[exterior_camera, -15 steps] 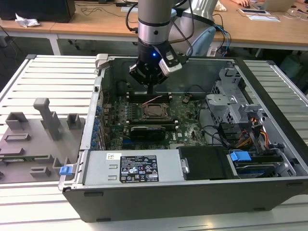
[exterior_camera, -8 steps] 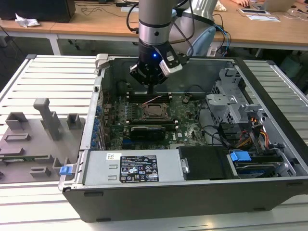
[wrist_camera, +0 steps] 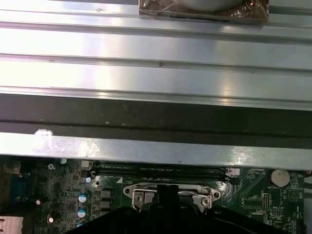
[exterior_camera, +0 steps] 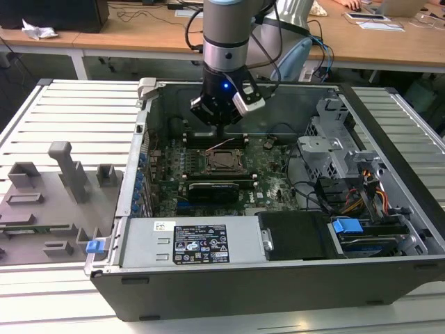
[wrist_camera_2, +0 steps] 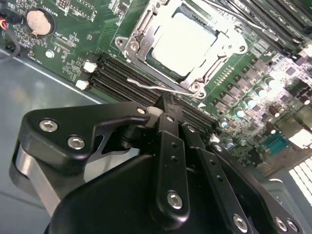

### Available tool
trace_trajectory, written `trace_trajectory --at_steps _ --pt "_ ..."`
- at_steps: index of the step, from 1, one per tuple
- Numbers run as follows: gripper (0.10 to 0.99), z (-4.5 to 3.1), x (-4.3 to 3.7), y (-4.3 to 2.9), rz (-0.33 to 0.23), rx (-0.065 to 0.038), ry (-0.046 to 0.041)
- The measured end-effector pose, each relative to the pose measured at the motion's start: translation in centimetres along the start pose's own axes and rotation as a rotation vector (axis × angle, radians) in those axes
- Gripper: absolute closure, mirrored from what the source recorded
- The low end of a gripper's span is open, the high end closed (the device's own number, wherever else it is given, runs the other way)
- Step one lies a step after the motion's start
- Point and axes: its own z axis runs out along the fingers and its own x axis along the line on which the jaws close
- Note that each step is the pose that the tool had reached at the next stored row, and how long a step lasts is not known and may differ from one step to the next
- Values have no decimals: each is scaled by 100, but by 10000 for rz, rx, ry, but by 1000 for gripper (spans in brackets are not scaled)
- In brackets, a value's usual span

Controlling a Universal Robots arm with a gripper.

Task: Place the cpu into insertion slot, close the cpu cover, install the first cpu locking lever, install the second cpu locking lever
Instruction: 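Install the first cpu locking lever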

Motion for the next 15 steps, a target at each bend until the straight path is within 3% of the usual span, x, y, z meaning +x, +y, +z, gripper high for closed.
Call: trace_trajectory --at_steps 8,15 --pt "980 95 -83 -8 1 0 -1" --pt "980 145 -128 37 1 1 -1"
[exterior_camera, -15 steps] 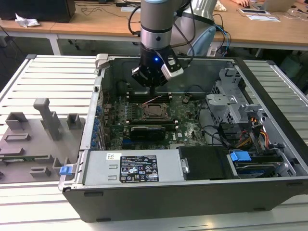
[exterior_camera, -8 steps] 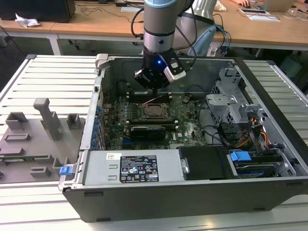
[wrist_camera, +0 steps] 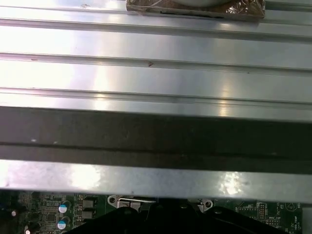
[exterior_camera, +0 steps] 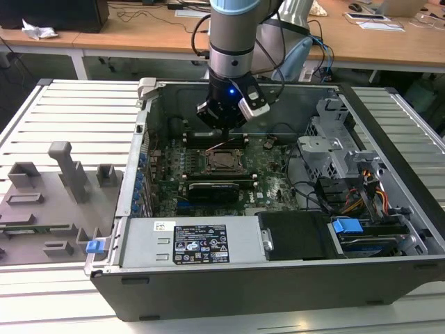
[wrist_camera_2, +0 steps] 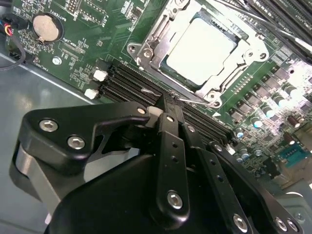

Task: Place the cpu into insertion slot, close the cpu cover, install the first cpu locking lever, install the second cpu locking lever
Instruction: 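Install the first cpu locking lever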

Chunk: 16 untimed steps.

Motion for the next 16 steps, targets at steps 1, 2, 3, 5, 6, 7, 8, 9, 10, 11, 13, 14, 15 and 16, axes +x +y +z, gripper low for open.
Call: trace_trajectory --at_steps 1,2,3,5,6,7,8,9,10,11,13,14,15,16 --pt "980 5 -7 0 -1 -1 0" --pt "980 14 -11 -1 -1 -2 -1" --pt "980 19 -16 0 0 -1 -1" --pt "980 30 -31 0 0 -1 0" --pt "980 38 -40 0 0 0 0" --pt "980 44 -46 1 1 -1 0" --pt "980 52 -57 2 0 1 1" --pt "980 59 -64 4 0 0 0" --pt "980 68 -73 5 0 -1 0" --pt "980 75 -80 7 0 -1 -1" --pt "980 92 -94 11 0 -1 0" --pt "980 104 -103 12 0 -1 0" --pt "980 111 -107 12 0 -1 0" --pt "980 117 -110 11 0 0 0"
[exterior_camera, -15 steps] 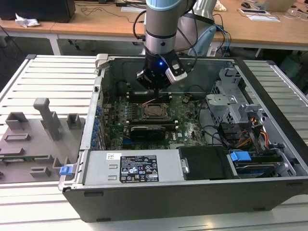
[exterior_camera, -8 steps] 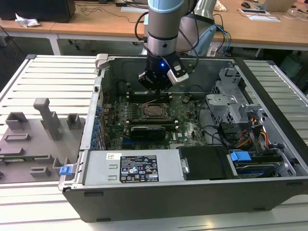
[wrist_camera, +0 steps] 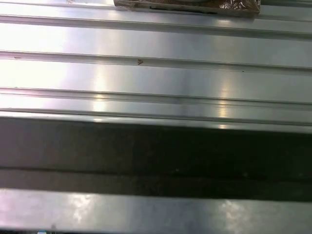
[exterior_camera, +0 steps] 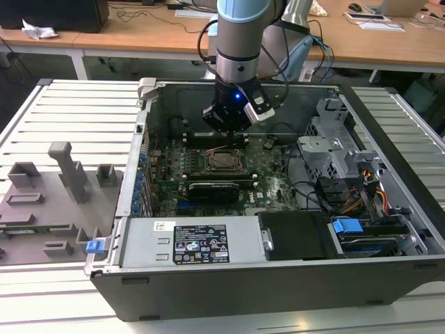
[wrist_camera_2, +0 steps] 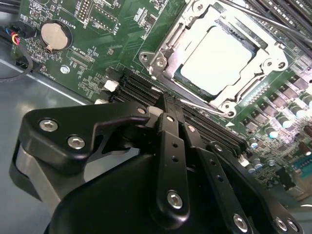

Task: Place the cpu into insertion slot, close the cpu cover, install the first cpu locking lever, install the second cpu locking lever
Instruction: 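Install the first cpu locking lever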

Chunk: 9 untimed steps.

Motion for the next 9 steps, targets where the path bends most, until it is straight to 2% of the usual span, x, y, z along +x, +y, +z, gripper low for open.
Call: trace_trajectory --at_steps 9 --pt "980 82 -28 -7 2 -1 30"
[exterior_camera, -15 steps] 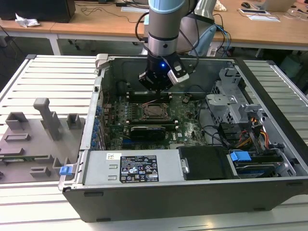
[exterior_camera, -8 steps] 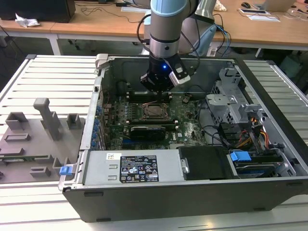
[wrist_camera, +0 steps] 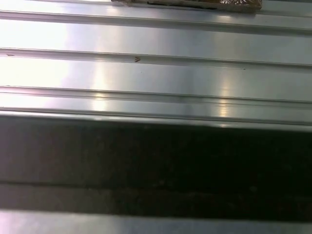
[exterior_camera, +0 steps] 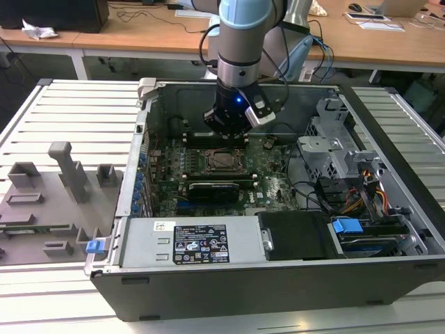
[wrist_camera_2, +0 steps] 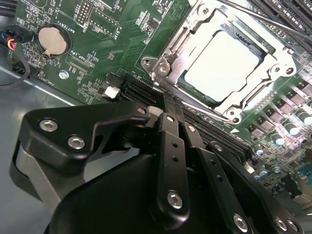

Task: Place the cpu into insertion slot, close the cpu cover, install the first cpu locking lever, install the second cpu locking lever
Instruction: 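Install the first cpu locking lever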

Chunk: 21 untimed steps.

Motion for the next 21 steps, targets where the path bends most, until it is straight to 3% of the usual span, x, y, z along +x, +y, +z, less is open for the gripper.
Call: trace_trajectory --at_steps 8,15,21 --pt "980 28 -4 -2 4 -1 59" --pt "980 5 -11 0 5 -6 67" --pt "980 21 -13 -2 4 49 85"
